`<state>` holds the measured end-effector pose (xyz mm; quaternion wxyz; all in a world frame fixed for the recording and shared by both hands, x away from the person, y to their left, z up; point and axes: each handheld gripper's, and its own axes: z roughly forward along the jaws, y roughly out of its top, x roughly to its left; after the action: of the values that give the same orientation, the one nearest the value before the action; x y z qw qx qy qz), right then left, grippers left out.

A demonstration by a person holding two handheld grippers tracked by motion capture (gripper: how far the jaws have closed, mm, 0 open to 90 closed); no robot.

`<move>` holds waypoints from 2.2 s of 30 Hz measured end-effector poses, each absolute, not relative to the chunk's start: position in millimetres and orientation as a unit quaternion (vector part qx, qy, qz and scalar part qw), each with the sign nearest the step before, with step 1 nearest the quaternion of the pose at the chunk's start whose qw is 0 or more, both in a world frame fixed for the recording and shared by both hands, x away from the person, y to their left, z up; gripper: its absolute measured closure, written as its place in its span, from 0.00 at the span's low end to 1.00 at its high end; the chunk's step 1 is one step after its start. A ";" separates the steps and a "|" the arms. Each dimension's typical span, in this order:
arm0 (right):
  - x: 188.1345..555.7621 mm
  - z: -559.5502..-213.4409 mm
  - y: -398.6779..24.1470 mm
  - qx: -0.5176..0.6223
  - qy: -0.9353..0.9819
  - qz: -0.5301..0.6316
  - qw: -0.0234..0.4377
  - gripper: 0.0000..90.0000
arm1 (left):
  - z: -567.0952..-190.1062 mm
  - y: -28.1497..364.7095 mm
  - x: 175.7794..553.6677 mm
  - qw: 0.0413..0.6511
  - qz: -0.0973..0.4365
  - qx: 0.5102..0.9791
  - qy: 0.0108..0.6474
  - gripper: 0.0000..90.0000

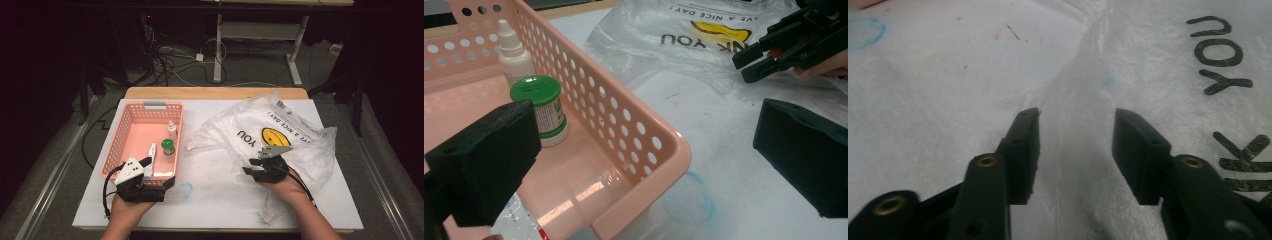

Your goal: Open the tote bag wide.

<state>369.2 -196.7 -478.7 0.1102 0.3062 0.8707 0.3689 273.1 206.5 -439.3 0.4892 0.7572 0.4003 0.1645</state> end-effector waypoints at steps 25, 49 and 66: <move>369.1 -481.1 -198.5 0.303 0.871 0.366 0.123 1.00 | -439.0 205.2 273.0 0.488 0.165 0.759 0.398 0.00; 371.4 -481.0 -199.4 0.307 0.866 0.369 0.138 1.00 | -439.1 207.0 273.5 0.486 0.165 0.759 0.400 0.00; 364.4 -459.4 -211.6 0.305 0.832 0.433 0.165 1.00 | -440.0 207.1 274.1 0.484 0.164 0.760 0.402 0.00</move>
<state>364.4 -211.6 -459.4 0.1646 0.3047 0.8322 0.4331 274.1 207.1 -440.0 0.4842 0.7597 0.4020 0.1635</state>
